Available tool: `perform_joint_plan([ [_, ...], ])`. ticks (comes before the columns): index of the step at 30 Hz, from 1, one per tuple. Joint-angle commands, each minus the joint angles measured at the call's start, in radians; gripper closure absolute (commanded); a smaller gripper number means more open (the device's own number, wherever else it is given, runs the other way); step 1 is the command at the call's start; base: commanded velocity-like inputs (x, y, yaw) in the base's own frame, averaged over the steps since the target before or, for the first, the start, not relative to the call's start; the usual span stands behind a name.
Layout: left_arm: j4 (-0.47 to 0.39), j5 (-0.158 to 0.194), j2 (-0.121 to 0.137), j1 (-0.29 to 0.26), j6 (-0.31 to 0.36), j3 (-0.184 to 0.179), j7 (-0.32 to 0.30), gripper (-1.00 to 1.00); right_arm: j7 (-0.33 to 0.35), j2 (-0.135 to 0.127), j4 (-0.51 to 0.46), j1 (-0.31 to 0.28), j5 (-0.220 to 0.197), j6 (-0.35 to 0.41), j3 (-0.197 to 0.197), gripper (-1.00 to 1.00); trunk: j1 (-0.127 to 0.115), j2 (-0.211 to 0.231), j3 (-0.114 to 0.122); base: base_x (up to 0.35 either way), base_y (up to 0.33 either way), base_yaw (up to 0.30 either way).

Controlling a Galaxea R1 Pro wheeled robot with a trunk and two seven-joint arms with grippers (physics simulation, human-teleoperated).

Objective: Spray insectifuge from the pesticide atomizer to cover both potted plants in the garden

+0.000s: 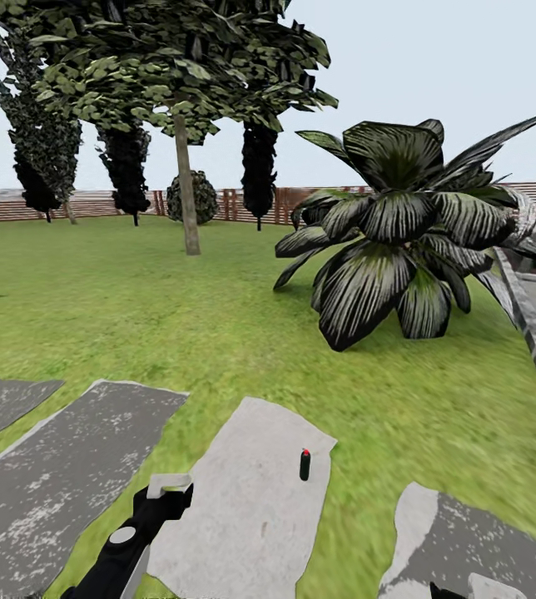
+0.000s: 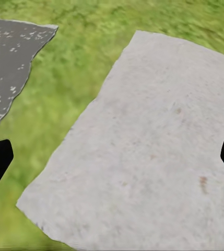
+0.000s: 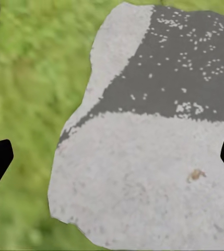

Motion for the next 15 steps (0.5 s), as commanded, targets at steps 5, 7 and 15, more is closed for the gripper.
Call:
perform_joint_plan([
  [5,-0.002,0.000,0.000,0.000,0.006,0.001,0.000,-1.00,0.002,0.000,-0.001,0.000,0.002,0.005,-0.001,-1.00,0.000,0.000,-0.001,0.000,-0.317,0.240],
  [7,-0.002,0.000,0.000,0.000,0.006,0.001,0.000,-1.00,0.002,0.000,-0.001,0.000,0.002,0.005,0.000,-1.00,0.000,0.000,-0.001,0.000,-0.317,0.240],
  [15,-0.002,0.000,0.000,0.000,0.006,0.001,0.000,-1.00,0.002,0.000,-0.001,0.000,0.002,0.005,-0.001,-1.00,0.000,0.000,-0.001,0.000,-0.317,0.240],
])
